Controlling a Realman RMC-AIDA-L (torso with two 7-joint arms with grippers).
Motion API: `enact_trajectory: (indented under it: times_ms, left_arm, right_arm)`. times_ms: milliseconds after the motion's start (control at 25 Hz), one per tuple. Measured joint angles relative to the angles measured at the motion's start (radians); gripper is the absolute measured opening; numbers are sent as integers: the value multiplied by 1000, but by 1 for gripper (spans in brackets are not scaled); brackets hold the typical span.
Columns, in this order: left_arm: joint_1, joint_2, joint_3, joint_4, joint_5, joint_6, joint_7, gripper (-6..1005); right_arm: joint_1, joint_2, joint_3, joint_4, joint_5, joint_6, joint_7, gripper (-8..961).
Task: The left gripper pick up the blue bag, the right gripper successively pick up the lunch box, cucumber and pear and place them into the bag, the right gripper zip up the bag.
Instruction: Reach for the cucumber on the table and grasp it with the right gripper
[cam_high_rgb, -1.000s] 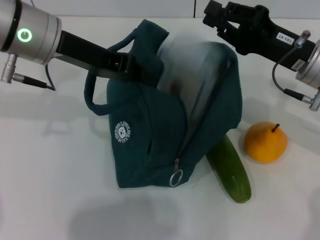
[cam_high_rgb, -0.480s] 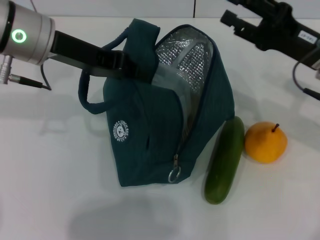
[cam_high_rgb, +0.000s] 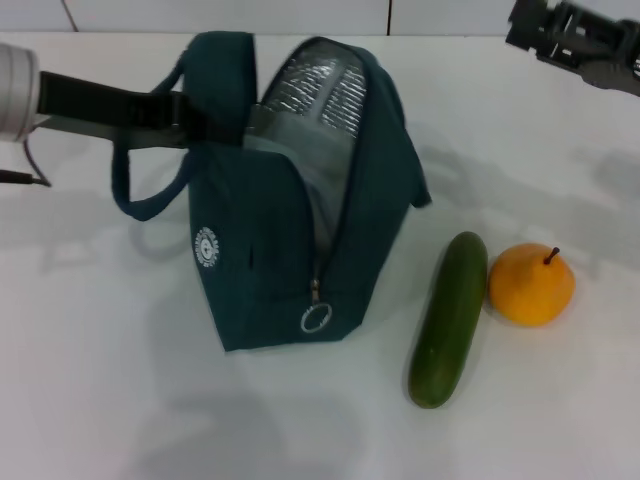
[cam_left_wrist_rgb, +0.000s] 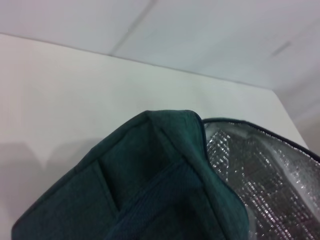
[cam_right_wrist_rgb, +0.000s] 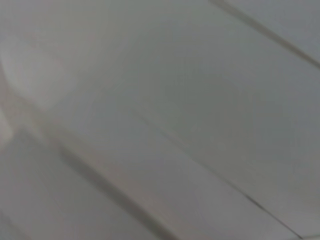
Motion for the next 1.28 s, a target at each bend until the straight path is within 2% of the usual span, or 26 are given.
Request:
enact_trajectory:
  times_ms: [120, 240, 400, 600, 800, 1080, 1200, 1280]
  left_arm:
    - [20, 6, -16, -16, 0, -23, 13, 51]
    - [31, 9, -19, -38, -5, -34, 25, 51]
    - [32, 8, -20, -65, -9, -40, 43, 51]
    - [36, 6, -20, -78, -10, -40, 51, 51]
    - [37, 3, -20, -86, -11, -42, 60, 50]
    - [29, 2, -20, -124, -18, -51, 83, 50]
    - [25, 7, -22, -146, -39, -53, 93, 50]
    - [24, 8, -25, -155, -50, -54, 101, 50]
  right_arm:
    - [10, -30, 0, -75, -118, -9, -39, 726]
    - [18, -48, 0, -175, -257, -19, -84, 731]
    - [29, -53, 0, -346, -434, -29, -120, 735]
    - [101, -58, 0, -501, -640, -73, -131, 735]
    - [195, -47, -19, -611, -859, -139, -175, 735]
    - [327, -39, -166, -699, -1024, -227, -222, 734]
    - [366, -16, -209, -721, -1069, -264, -272, 734]
    - [389, 8, -246, -723, -1104, -283, -308, 734]
